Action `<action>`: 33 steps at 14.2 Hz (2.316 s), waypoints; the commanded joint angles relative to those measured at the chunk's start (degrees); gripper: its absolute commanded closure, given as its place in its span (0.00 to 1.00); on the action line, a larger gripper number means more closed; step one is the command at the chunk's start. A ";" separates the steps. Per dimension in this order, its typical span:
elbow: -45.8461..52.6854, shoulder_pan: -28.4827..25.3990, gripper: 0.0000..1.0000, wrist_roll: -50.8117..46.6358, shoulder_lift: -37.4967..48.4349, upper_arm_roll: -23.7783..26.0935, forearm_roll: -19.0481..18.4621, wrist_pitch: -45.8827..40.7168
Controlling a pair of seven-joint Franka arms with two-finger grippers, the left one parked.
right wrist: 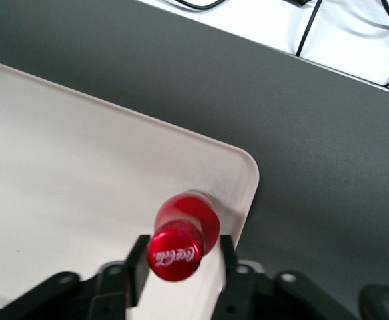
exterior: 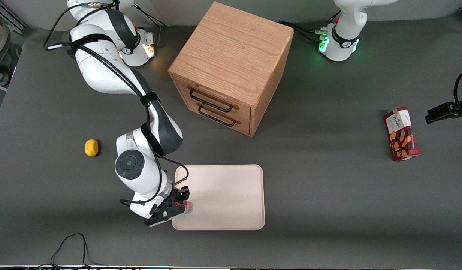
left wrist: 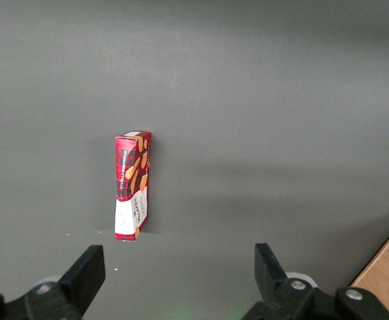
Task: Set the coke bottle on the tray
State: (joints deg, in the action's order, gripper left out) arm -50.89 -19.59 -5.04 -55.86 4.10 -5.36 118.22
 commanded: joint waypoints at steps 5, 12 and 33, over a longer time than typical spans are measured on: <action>-4.90 -0.27 0.00 -5.59 12.95 -0.05 -1.06 -12.63; -22.63 4.72 0.00 -8.85 36.75 0.47 -0.27 -22.07; -37.52 17.84 0.00 11.54 54.90 -7.26 4.57 -23.92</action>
State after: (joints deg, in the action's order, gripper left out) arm -87.10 -1.95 5.22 -2.30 -3.53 -1.23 94.47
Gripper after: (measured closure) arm 0.000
